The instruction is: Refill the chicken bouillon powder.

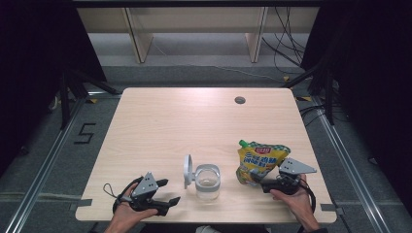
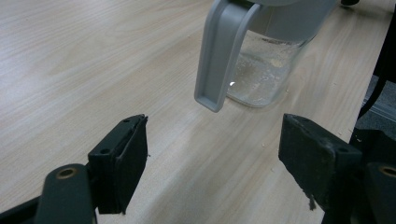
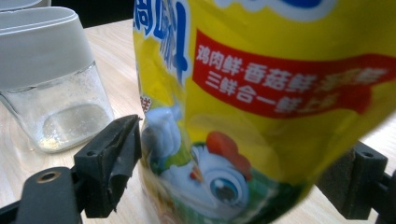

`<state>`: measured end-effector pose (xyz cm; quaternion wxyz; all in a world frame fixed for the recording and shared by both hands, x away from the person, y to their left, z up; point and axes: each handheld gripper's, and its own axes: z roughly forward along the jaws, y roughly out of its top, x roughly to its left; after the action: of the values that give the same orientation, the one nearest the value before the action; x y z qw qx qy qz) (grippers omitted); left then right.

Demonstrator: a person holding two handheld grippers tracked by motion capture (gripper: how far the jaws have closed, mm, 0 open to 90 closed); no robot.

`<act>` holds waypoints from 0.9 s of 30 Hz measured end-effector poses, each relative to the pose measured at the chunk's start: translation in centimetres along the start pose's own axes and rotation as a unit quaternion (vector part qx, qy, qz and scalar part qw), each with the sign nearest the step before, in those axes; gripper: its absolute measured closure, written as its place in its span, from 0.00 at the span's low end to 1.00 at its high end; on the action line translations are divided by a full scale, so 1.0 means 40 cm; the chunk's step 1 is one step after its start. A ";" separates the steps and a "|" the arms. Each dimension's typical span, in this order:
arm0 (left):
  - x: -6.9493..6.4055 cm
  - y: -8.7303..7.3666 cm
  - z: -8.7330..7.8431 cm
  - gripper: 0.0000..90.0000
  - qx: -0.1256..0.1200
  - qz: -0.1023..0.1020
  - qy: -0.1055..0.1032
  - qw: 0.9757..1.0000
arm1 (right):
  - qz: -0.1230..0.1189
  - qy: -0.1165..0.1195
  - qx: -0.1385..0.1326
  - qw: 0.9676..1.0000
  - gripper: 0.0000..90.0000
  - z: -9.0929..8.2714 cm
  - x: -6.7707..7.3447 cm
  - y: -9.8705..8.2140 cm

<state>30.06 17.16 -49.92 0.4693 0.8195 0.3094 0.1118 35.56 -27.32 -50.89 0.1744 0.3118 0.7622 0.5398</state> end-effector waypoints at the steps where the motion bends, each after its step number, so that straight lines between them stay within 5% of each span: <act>1: -0.001 0.000 0.001 0.26 -0.003 -0.003 -0.002 1.000 | -0.002 0.000 -0.002 1.000 0.18 0.004 -0.001 0.000; 4: -0.001 0.000 0.001 0.26 -0.002 -0.004 -0.005 1.000 | -0.017 0.005 -0.020 1.000 0.18 0.014 -0.009 0.001; 18: -0.006 -0.002 0.006 0.26 -0.002 -0.003 -0.009 1.000 | -0.011 0.026 -0.061 0.998 0.22 0.041 -0.018 0.000; 20: -0.007 -0.001 0.005 0.26 0.005 -0.001 -0.007 1.000 | 0.015 0.037 -0.046 0.998 0.22 0.043 -0.014 -0.001; 22: -0.005 0.001 0.005 0.26 0.004 0.012 -0.010 1.000 | -0.005 0.036 -0.047 0.998 0.23 0.047 -0.023 0.001; 24: -0.006 -0.001 0.006 0.26 -0.001 0.012 -0.010 1.000 | 0.012 0.035 -0.045 0.998 0.23 0.048 -0.018 0.001; 27: -0.006 0.000 0.006 0.26 0.002 0.015 -0.012 1.000 | 0.002 0.040 -0.045 0.998 0.23 0.051 -0.027 0.003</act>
<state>29.98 16.86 -50.03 0.4695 0.8261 0.2919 0.1086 37.61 -26.55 -51.57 0.1562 0.2833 0.7426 0.5864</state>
